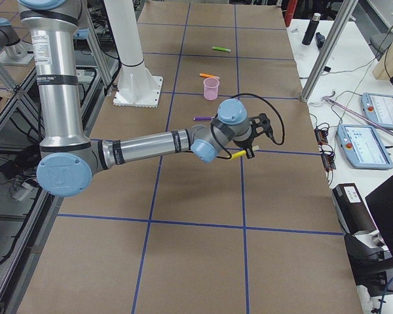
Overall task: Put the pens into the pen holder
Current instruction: 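Carry the yellow marker with the right gripper over the pink cup, then release the yellow marker into the cup and raise the right gripper, then grasp the green marker with the left gripper while the right arm withdraws, then carry the green marker with the left gripper over the pink cup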
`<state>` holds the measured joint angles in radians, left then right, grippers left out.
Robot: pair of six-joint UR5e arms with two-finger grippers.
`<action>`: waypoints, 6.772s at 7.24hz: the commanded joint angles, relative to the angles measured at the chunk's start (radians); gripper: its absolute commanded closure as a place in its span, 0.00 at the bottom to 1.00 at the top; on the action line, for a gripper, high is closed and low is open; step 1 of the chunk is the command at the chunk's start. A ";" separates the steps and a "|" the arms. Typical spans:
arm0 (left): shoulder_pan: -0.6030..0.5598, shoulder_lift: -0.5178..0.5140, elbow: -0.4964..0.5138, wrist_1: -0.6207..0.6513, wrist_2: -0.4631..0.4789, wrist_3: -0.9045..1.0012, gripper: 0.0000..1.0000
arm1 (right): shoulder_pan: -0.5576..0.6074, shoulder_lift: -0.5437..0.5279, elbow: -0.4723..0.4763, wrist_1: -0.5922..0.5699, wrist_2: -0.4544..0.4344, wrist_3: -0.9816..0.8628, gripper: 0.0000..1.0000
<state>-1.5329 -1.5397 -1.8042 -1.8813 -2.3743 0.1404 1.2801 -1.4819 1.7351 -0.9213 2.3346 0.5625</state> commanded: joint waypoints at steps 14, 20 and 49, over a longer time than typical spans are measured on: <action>0.112 -0.046 0.068 -0.099 0.004 -0.136 0.00 | -0.976 0.456 0.017 0.041 -1.247 0.562 0.01; 0.350 -0.089 0.065 -0.140 0.099 -0.499 0.00 | -0.730 0.460 0.031 -0.084 -0.900 0.616 0.01; 0.788 -0.474 0.082 -0.657 0.474 -0.860 1.00 | -0.054 0.167 0.012 -0.277 0.011 -0.085 0.00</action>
<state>-0.7947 -2.0087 -1.7182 -2.4069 -1.9898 -0.6905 1.2257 -1.3089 1.7458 -1.1983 2.3479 0.4771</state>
